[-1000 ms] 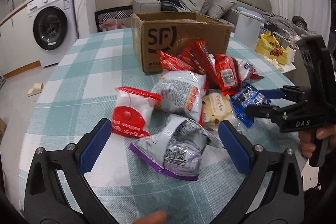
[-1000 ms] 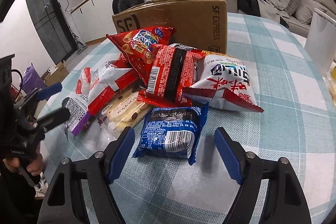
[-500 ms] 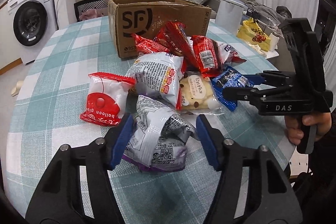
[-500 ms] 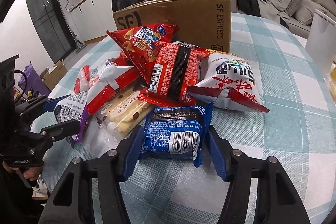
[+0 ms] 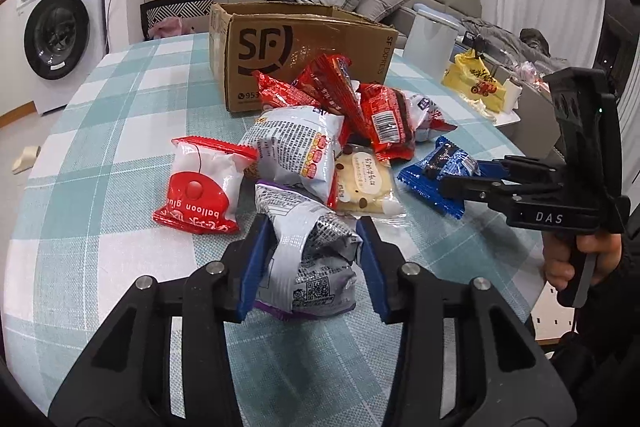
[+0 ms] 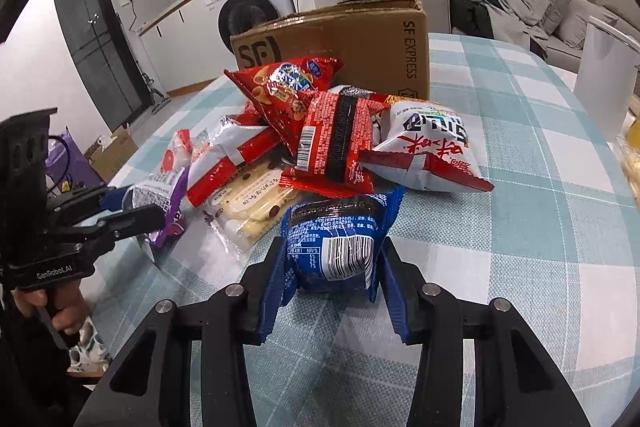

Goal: Organize snacks
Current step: 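Grasp the white-purple snack bag with the left tool while the right tool grasps the blue packet, then carry both bags over the cardboard box and open both tools to drop them in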

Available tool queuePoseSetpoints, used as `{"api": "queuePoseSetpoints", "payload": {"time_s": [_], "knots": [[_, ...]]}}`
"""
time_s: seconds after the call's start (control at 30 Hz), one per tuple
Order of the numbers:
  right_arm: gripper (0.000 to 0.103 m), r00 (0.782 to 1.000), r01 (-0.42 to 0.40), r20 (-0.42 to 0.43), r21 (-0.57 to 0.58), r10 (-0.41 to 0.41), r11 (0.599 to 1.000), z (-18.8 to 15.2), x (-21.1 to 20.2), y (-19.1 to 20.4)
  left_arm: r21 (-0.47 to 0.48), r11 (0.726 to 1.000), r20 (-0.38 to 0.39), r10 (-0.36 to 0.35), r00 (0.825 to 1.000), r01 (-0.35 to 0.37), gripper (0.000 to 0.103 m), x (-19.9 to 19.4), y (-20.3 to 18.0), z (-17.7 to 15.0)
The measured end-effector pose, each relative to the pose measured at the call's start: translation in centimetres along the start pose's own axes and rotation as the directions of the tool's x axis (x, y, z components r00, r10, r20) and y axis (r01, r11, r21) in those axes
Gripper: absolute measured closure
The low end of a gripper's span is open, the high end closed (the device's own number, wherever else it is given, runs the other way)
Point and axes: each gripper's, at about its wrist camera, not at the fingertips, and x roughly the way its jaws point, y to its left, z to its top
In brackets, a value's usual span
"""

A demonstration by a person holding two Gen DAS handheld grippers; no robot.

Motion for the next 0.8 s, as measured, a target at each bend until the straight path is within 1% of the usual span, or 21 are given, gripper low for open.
{"api": "queuePoseSetpoints", "payload": {"time_s": [0.2,0.47,0.6,0.8], "knots": [[0.058,0.996,-0.025,0.084,-0.003,0.025,1.0,0.2,-2.3,0.5,0.004,1.0,0.049,-0.005,0.999,0.005,0.063,-1.4,-0.6,0.4],[0.058,0.982,-0.058,0.178,-0.014,0.06,0.998,1.8,-5.2,1.1,-0.009,1.0,0.127,0.009,0.992,-0.008,0.063,-3.7,-1.4,2.6],[0.058,0.978,-0.056,0.2,-0.028,0.061,0.998,2.8,-5.9,1.3,-0.011,0.999,0.162,0.033,0.986,-0.031,0.063,-4.3,-1.6,4.3],[0.058,0.978,-0.036,0.205,-0.03,0.042,0.999,4.6,-6.1,1.2,-0.034,0.998,0.189,0.054,0.981,-0.049,0.063,-3.9,-1.2,6.6]]}}
